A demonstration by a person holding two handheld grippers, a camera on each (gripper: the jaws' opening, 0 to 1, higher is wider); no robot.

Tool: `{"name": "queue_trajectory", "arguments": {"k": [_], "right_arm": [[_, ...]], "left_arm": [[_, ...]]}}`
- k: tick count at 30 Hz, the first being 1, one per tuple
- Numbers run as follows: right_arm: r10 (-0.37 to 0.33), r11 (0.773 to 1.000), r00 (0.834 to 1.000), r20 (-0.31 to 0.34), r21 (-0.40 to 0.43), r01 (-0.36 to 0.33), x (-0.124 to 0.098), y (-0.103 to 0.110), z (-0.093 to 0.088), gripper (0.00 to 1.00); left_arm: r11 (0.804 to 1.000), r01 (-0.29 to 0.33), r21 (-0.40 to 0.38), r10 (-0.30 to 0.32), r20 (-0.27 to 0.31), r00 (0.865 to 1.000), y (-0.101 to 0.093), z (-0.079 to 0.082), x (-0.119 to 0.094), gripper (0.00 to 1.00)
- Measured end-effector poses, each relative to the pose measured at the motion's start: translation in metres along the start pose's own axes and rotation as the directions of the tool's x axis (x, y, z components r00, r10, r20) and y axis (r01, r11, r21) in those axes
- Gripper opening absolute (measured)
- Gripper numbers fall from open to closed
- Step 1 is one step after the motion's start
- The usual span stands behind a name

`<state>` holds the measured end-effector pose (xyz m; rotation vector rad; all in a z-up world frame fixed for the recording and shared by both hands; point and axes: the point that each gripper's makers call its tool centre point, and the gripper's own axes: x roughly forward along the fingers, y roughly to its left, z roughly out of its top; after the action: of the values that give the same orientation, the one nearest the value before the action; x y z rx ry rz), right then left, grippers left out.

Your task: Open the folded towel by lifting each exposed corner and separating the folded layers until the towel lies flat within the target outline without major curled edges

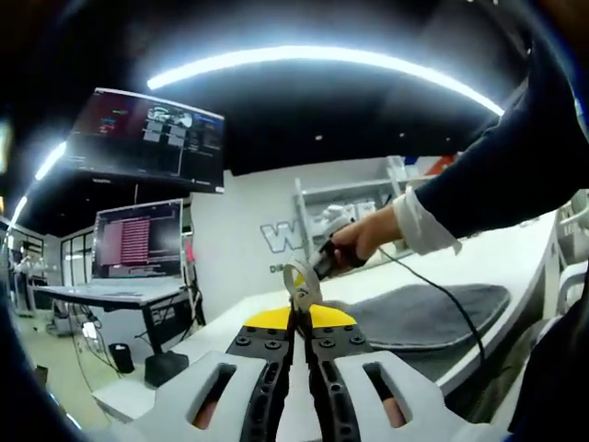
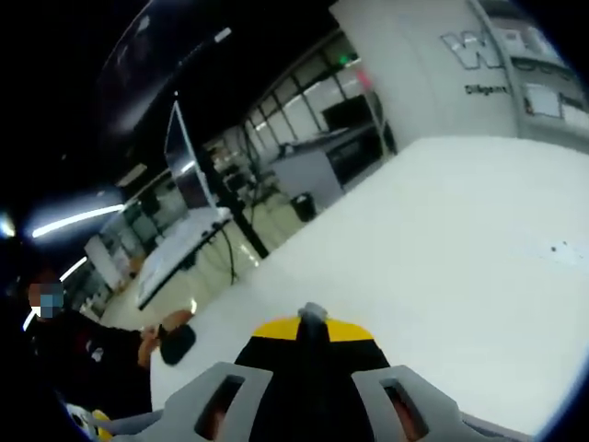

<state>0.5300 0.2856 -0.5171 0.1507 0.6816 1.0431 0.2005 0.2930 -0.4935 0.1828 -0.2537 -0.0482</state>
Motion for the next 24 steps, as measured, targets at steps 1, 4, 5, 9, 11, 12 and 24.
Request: {"name": "queue_trajectory", "arguments": {"k": [1,4,5,9,11,12,24], "right_arm": [[0.002,1.000,1.000,-0.001,0.001,-0.002,0.002,0.001,-0.002,0.04],[0.002,1.000,1.000,-0.008,-0.005,-0.002,0.001,0.008,-0.008,0.04],[0.003,1.000,1.000,-0.010,-0.006,-0.003,0.003,0.008,-0.008,0.04],[0.003,1.000,1.000,-0.022,-0.007,-0.003,0.013,0.007,-0.010,0.04],[0.006,1.000,1.000,-0.026,0.003,-0.006,0.014,0.004,-0.011,0.04],[0.011,1.000,1.000,-0.025,0.018,-0.011,0.019,0.006,-0.014,0.04],[-0.001,1.000,0.998,-0.063,0.030,0.002,0.040,0.000,-0.033,0.05]], "left_arm": [[1.000,-0.001,0.001,0.001,-0.001,1.000,0.000,0.000,0.000,0.04],[1.000,-0.002,0.004,0.002,-0.006,1.000,0.001,-0.003,-0.001,0.04],[1.000,-0.003,0.003,0.004,-0.008,1.000,0.001,-0.004,-0.001,0.04],[1.000,-0.008,0.000,0.008,-0.018,1.000,0.003,-0.009,-0.002,0.04],[1.000,-0.010,0.004,0.010,-0.024,1.000,0.004,-0.012,-0.003,0.04],[1.000,-0.012,0.002,0.012,-0.027,1.000,0.005,-0.013,-0.003,0.04],[1.000,-0.024,0.002,0.024,-0.064,0.998,0.011,-0.031,-0.006,0.04]]}}
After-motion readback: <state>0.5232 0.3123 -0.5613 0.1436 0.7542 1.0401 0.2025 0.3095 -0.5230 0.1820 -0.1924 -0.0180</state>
